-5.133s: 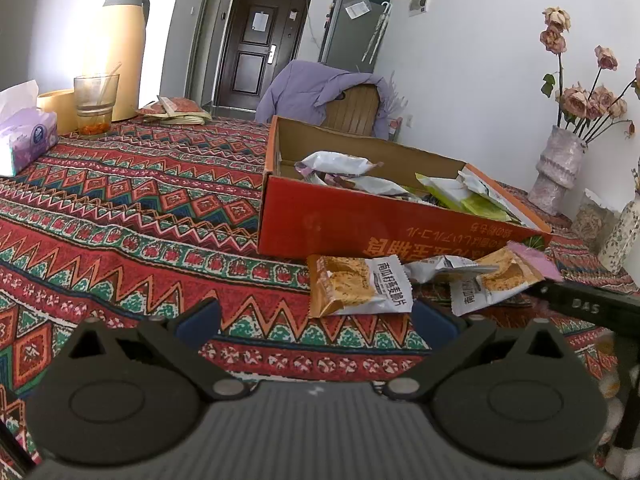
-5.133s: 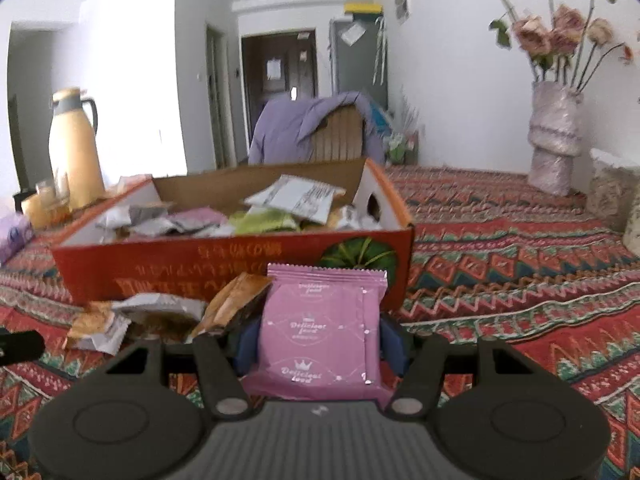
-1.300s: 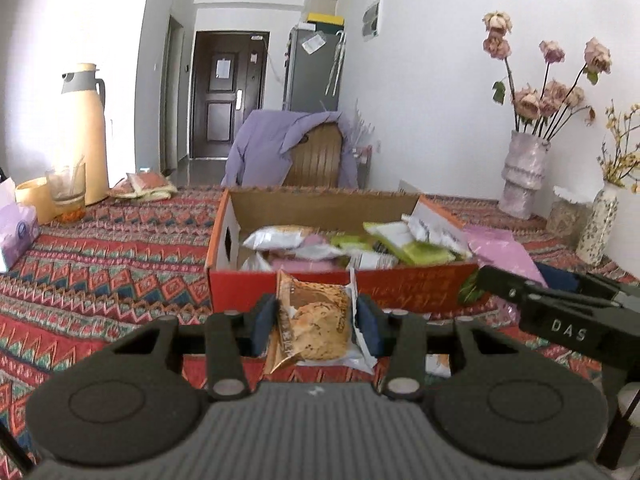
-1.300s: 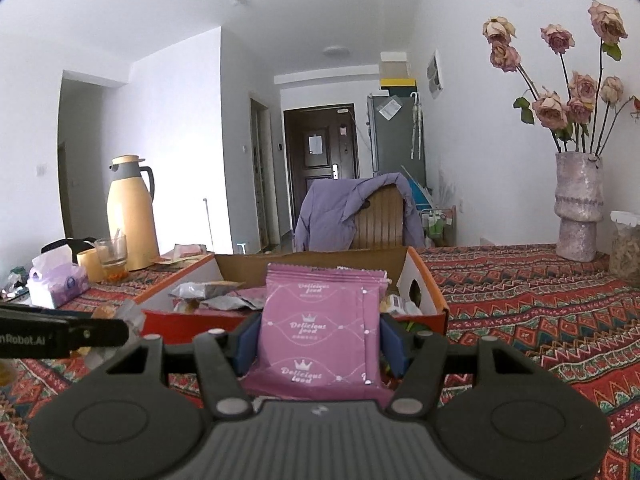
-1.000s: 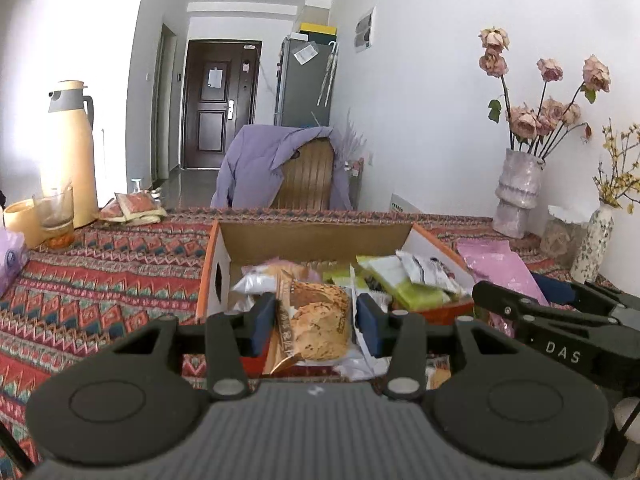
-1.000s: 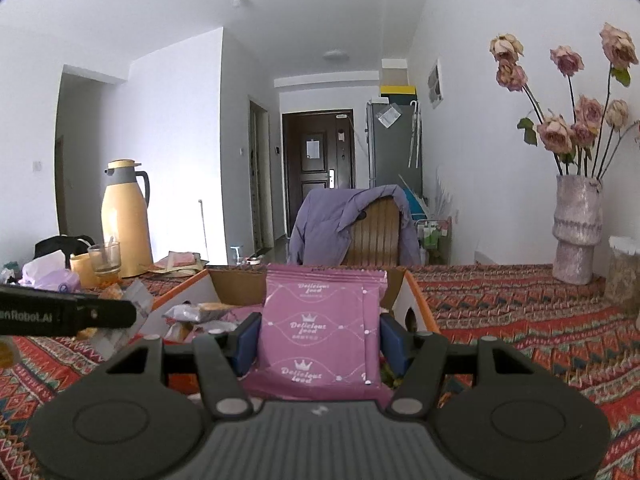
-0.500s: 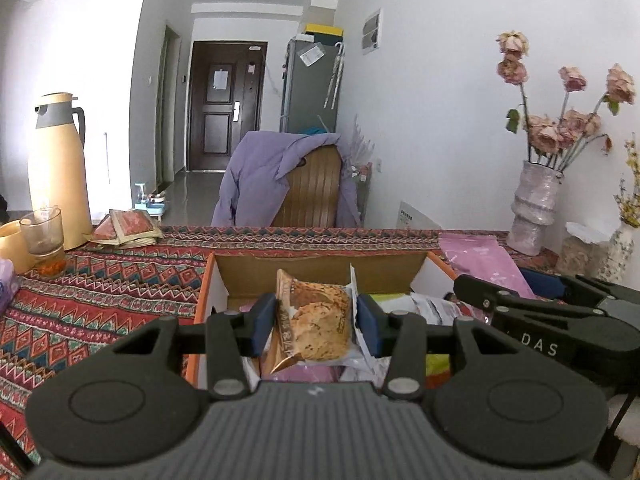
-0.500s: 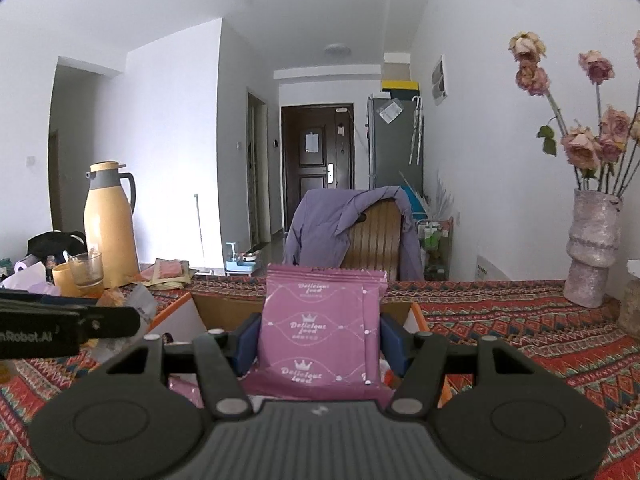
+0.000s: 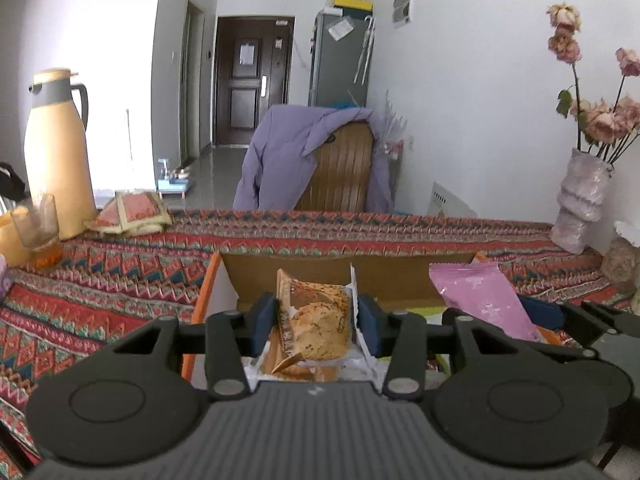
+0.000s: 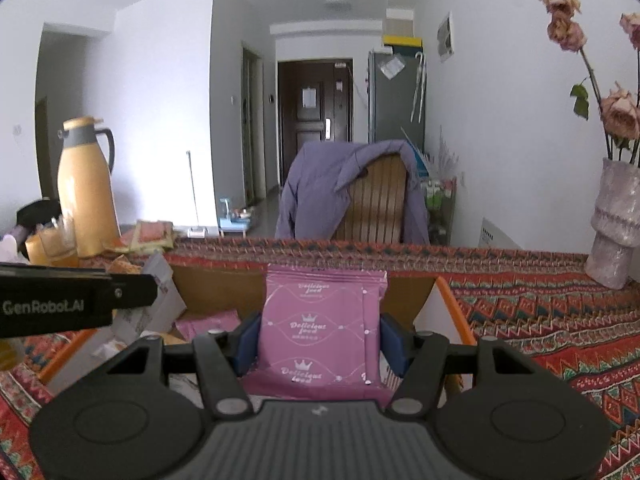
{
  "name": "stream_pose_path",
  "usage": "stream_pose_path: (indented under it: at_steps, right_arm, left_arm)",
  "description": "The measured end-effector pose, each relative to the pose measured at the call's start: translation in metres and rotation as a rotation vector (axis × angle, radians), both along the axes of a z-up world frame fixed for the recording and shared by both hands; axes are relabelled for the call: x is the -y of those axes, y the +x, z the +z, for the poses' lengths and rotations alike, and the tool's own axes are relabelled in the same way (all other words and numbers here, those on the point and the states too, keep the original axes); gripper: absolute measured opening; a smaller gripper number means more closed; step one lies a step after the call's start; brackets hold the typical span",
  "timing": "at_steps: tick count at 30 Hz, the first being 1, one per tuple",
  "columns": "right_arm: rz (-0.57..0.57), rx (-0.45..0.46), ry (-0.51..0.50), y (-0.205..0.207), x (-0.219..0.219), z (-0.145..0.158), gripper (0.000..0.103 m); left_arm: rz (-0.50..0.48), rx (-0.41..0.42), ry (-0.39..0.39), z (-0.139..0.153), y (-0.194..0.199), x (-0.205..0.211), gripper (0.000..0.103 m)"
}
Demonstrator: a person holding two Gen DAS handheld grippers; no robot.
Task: Organize snacks
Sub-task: 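Carry the pink and cracker packets into the box and open both grippers, then move both tools back toward the packets left on the table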
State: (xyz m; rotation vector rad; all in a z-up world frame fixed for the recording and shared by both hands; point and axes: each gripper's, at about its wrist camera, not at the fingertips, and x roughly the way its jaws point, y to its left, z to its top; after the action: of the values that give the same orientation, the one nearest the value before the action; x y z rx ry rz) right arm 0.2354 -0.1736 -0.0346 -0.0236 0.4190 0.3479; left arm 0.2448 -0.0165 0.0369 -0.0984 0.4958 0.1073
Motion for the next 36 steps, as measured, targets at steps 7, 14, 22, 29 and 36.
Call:
stream_pose_path:
  at_steps: [7, 14, 22, 29, 36]
  right_arm:
    - [0.000, 0.008, 0.029, -0.006, 0.011, -0.003, 0.097]
    - [0.006, 0.001, 0.026, -0.013, 0.018, -0.001, 0.103]
    - [0.000, -0.002, 0.038, -0.023, 0.025, 0.002, 0.103]
    - [0.004, 0.002, 0.050, -0.043, 0.031, 0.006, 0.103]
    - [0.017, 0.008, 0.068, -0.070, 0.037, 0.009, 0.103]
  left_arm:
    - [0.015, 0.015, -0.032, -0.005, -0.007, -0.007, 0.084]
    - [0.039, 0.054, -0.063, -0.003, -0.022, -0.016, 0.103]
    - [0.054, 0.052, -0.080, 0.000, -0.036, -0.021, 0.103]
    - [0.046, 0.077, -0.106, 0.006, -0.055, -0.024, 0.103]
    - [0.010, 0.113, -0.109, 0.010, -0.087, -0.025, 0.103]
